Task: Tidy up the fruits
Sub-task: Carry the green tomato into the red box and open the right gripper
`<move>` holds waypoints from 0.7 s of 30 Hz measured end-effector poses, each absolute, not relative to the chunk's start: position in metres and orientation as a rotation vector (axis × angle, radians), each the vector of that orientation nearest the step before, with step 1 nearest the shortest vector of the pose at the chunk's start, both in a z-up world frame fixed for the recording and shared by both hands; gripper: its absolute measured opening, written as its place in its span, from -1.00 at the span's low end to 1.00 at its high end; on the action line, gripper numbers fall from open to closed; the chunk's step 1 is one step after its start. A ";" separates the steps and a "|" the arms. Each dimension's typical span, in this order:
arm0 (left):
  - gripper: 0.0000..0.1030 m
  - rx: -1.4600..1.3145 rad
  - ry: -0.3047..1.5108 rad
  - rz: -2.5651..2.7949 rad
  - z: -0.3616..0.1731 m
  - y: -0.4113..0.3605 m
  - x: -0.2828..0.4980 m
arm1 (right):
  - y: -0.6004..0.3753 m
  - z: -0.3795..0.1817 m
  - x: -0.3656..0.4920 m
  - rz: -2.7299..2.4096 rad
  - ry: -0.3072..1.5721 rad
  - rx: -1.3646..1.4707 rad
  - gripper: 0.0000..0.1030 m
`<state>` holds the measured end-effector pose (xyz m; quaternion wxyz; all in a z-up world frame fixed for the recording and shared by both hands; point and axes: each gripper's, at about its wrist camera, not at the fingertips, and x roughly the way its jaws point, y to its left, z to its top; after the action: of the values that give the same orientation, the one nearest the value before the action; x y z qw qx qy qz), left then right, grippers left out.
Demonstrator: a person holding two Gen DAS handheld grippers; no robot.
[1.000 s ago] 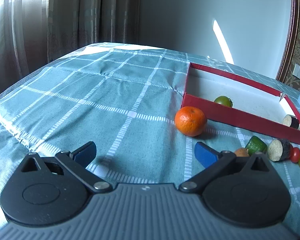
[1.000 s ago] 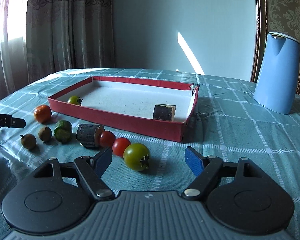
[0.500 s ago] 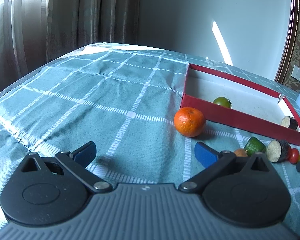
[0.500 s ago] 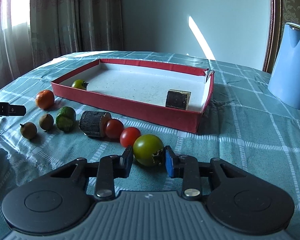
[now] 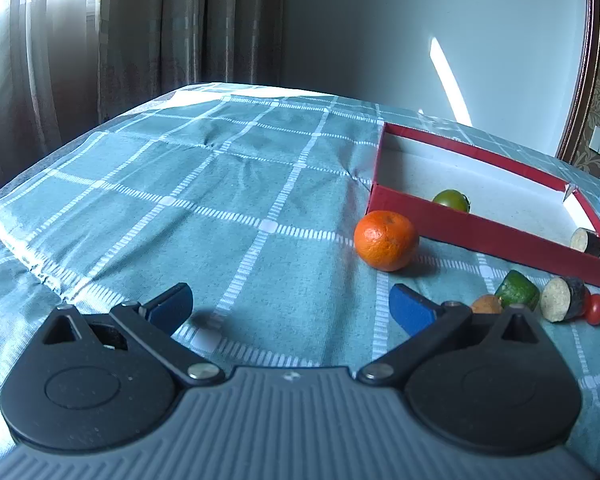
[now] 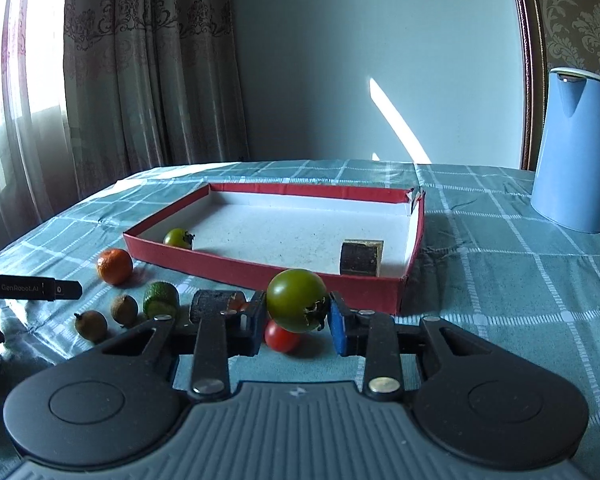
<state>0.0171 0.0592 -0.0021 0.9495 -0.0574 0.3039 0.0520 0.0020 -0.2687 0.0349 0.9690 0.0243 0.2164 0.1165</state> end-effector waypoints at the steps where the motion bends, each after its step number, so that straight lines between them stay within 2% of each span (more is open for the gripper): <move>1: 1.00 -0.117 0.619 0.106 -0.002 0.059 0.017 | -0.267 0.040 0.003 0.236 0.415 0.051 -0.38; 11: 1.00 -0.116 0.623 0.105 -0.003 0.060 0.017 | -0.240 0.053 0.048 0.221 0.394 0.032 -0.38; 21: 1.00 -0.120 0.621 0.094 -0.003 0.059 0.017 | -0.238 0.027 0.088 0.170 0.459 0.034 -0.38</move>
<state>0.0173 0.0595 -0.0032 0.9493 -0.0589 0.3052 0.0462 0.0880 -0.2383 0.0275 0.9700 0.0166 0.2274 0.0839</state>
